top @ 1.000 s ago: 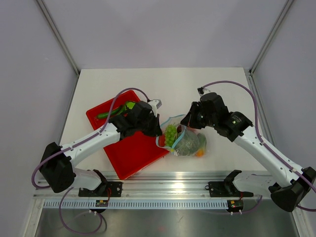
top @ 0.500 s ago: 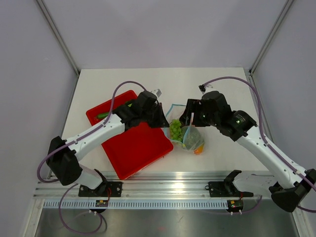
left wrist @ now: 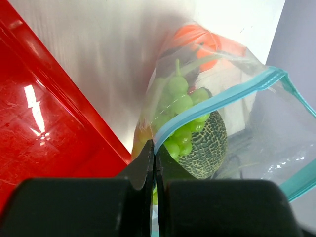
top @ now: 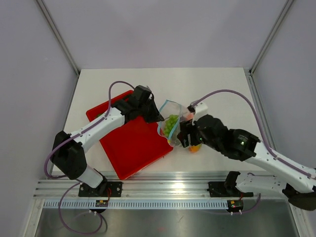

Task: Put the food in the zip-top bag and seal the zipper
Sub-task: Zip the zipper food storage bag at the center of the board.

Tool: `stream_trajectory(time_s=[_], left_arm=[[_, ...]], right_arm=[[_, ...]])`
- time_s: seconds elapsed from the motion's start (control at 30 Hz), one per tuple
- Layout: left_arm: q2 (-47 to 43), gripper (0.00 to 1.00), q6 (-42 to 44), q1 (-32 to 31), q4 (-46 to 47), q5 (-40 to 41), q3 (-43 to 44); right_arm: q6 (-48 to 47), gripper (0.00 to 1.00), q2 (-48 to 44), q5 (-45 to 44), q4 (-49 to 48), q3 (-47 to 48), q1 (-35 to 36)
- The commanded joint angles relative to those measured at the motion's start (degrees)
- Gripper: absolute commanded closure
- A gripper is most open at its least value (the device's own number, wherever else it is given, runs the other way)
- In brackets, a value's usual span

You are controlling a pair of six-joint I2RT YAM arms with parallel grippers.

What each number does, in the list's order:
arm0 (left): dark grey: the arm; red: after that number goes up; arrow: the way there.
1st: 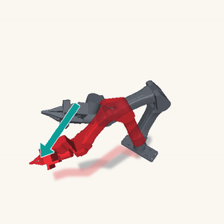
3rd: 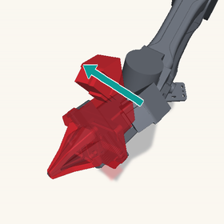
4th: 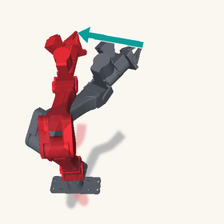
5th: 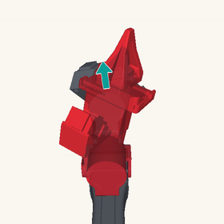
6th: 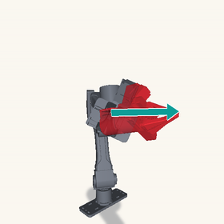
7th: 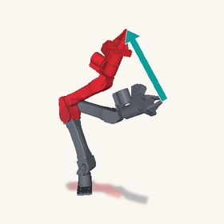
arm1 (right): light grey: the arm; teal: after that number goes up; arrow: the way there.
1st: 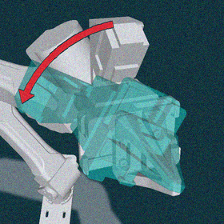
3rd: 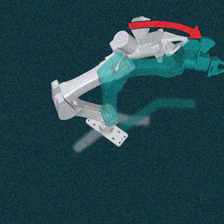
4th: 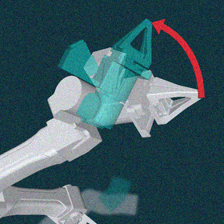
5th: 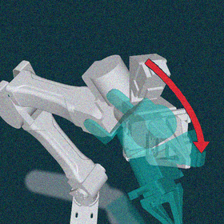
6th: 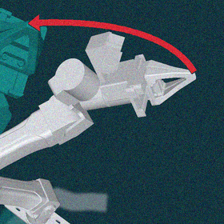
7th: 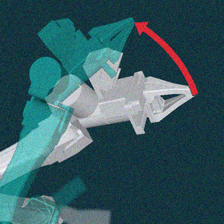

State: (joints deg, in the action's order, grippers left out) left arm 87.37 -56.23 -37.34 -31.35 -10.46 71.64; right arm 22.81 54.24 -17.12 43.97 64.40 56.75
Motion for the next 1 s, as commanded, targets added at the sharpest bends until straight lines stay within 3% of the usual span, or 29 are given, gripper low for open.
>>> stream_trajectory(time_s=[0.0,0.23,0.4,0.97], left_arm=[[-1.24,1.0,-2.66,1.74,1.47,-0.44,3.25],[-1.24,1.0,-3.01,2.27,1.91,-0.79,3.42],[-1.24,1.0,-3.27,2.27,2.61,-1.23,2.98],[-3.61,1.0,-4.07,2.63,3.67,-1.23,0.44]], right_arm=[[-3.82,0.27,4.2,-15.28,-2.39,0.55,12.02],[-7.25,0.3,7.46,-31.98,-7.05,0.72,24.53],[-4.71,0.31,13.43,-39.02,-5.39,1.95,28.15],[-3.03,0.43,22.75,-38.42,-15.04,-2.09,28.5]])
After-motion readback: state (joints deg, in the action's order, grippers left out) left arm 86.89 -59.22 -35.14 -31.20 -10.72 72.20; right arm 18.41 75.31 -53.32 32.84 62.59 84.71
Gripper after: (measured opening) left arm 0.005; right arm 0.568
